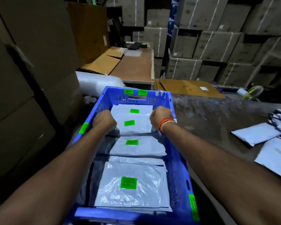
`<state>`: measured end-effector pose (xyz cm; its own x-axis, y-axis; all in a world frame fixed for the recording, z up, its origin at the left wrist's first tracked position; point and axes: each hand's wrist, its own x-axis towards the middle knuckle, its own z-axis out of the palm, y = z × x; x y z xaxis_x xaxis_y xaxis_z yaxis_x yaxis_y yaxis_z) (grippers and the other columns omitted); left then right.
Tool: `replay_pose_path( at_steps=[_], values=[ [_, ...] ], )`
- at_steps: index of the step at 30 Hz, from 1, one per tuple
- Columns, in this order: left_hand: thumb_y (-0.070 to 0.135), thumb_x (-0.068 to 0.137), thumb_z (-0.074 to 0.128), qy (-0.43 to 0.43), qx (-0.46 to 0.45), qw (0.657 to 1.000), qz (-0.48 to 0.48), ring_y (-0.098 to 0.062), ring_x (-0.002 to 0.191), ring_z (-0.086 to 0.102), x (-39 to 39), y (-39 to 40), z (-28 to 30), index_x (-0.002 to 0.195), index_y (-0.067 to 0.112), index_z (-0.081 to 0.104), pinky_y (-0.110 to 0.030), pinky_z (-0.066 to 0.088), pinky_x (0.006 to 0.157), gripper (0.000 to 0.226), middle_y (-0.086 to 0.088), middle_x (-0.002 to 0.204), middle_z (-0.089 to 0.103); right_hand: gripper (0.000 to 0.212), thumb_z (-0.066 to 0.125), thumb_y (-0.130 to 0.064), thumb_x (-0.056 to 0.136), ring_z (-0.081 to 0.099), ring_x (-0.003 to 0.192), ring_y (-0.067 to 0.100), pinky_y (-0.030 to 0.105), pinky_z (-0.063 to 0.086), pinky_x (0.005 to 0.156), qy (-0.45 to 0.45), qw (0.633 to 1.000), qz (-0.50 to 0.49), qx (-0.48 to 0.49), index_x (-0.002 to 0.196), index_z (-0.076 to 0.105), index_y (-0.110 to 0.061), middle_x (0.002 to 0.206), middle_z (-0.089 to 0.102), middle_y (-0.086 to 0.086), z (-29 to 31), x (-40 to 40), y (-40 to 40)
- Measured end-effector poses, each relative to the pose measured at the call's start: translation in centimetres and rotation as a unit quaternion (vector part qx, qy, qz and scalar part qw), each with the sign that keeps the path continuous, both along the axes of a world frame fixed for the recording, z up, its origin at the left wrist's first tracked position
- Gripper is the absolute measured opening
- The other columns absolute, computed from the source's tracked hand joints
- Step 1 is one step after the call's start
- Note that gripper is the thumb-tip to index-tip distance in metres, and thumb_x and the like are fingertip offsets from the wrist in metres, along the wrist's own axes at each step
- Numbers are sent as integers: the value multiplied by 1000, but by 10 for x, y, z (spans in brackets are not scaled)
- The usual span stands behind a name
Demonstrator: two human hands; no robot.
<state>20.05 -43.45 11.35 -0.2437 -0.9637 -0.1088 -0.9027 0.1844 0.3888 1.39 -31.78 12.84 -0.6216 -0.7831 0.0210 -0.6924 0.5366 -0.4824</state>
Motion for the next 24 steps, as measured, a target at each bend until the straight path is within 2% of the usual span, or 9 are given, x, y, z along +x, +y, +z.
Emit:
replay_pose_path(
  at_steps=[3,5,8,10,13,16,19,21,24],
  values=[
    [14,87,62,-51,-6,998,-29,-39,119,61,-4,3,0,122,4,64,-43,52,92,37,-20,129,63,32,55,-19,94,63,111,34,28,39,74,20,997,22,70,121,65,-6,121,65,14,-7,8,3],
    [16,90,56,-68,-31,996,-56,-41,122,56,-6,8,5,125,7,61,-47,50,98,37,-23,138,52,25,59,-17,87,65,100,33,27,41,70,52,996,24,74,109,67,-7,114,67,13,-2,13,10],
    [20,92,58,-49,-80,989,-114,-40,119,55,-16,24,22,125,12,61,-46,48,99,34,-19,139,42,25,63,-10,81,66,97,29,30,55,82,59,998,28,5,103,72,-7,106,72,10,19,14,33],
    [26,91,63,-11,-107,978,-176,-35,119,55,-29,43,40,126,17,61,-42,49,98,37,-15,140,43,26,64,-11,82,67,101,25,29,51,93,52,995,22,-79,106,75,-9,107,74,8,39,9,61],
    [35,90,64,42,-135,951,-277,-27,125,54,-52,90,73,129,20,62,-41,47,101,42,-7,142,52,25,68,-18,83,67,103,19,25,44,97,57,982,8,-179,107,77,-17,108,74,2,56,-12,119],
    [44,88,61,98,-168,916,-350,-28,125,54,-84,165,92,130,20,63,-41,46,102,48,-8,134,59,23,70,-21,83,64,106,19,26,44,97,82,974,-32,-210,105,77,-19,109,72,3,47,-51,195],
    [41,89,64,101,-190,898,-383,-32,124,52,-123,234,87,133,20,58,-43,46,102,50,-10,134,53,30,66,-23,82,62,111,27,33,43,99,109,969,-70,-211,108,76,-12,112,70,11,22,-96,266],
    [44,89,65,80,-203,900,-378,-35,130,45,-156,275,73,139,19,51,-46,43,106,57,-11,144,43,44,60,-27,78,56,117,38,42,42,104,145,969,-84,-181,116,72,-10,122,64,20,-3,-134,308],
    [50,91,62,32,-236,899,-367,-37,148,21,-210,330,43,150,21,35,-49,32,117,71,-13,161,21,59,60,-27,80,36,137,42,52,37,111,190,973,-76,-109,138,57,-14,149,42,21,-44,-187,366]
  ],
)
